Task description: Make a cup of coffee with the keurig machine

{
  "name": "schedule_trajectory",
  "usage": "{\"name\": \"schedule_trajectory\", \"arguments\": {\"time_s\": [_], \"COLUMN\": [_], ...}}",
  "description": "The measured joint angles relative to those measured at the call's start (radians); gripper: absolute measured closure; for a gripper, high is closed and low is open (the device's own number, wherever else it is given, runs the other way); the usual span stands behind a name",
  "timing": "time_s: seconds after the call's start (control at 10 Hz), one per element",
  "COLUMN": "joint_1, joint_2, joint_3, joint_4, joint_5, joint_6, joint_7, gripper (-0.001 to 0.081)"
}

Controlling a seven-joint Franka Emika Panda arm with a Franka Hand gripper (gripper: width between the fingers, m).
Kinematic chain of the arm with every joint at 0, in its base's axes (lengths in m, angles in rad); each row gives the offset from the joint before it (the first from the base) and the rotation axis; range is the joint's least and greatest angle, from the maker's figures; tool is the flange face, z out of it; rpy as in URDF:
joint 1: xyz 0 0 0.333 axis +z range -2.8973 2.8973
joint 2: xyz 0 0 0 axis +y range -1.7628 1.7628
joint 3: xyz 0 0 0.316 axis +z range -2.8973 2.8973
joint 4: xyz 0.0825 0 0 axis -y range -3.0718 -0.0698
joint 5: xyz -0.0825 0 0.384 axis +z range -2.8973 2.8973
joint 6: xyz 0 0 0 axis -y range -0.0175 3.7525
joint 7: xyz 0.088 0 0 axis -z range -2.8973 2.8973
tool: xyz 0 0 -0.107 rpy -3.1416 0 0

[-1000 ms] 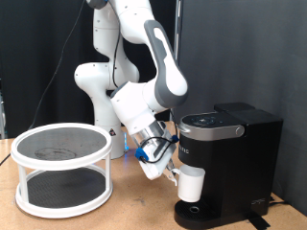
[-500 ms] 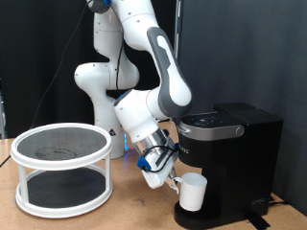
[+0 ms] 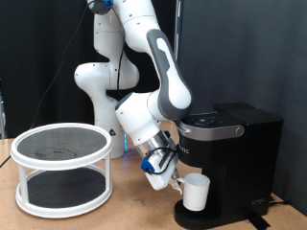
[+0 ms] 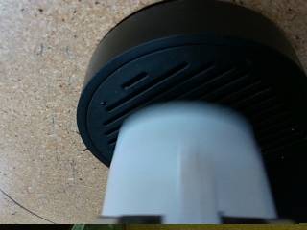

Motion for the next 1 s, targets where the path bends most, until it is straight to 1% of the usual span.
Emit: {"name": "schedule_trajectory", "arguments": {"time_s": [0.1,0.2,0.3,0.4,0.5,0.6,0.7,0.8,0.9,1.0], "joint_1": [0.000,0.000,-0.001,-0.003,-0.008,-0.019,-0.032,-0.046,-0.058,-0.067], "joint_2": [0.000,0.000,0.000,-0.002,-0.009,-0.024,-0.051,-0.082,-0.115,-0.149], "joint_3": [0.000,0.000,0.000,-0.001,-0.006,-0.011,-0.017,-0.022,-0.027,-0.034], "joint_4": [0.000,0.000,-0.001,-0.005,-0.021,-0.045,-0.077,-0.109,-0.140,-0.168], "joint_5": [0.000,0.000,-0.002,-0.014,-0.041,-0.074,-0.096,-0.109,-0.123,-0.133], "joint_6": [0.000,0.000,-0.005,-0.021,-0.054,-0.095,-0.138,-0.178,-0.213,-0.243], "joint_7": [0.000,0.000,0.001,0.001,0.000,-0.002,-0.013,-0.027,-0.038,-0.049], "gripper": [0.0732,0.0547,0.0547,0.0405,0.0405,0.0211,0.0211,0.0102,0.0077,0.0077]}}
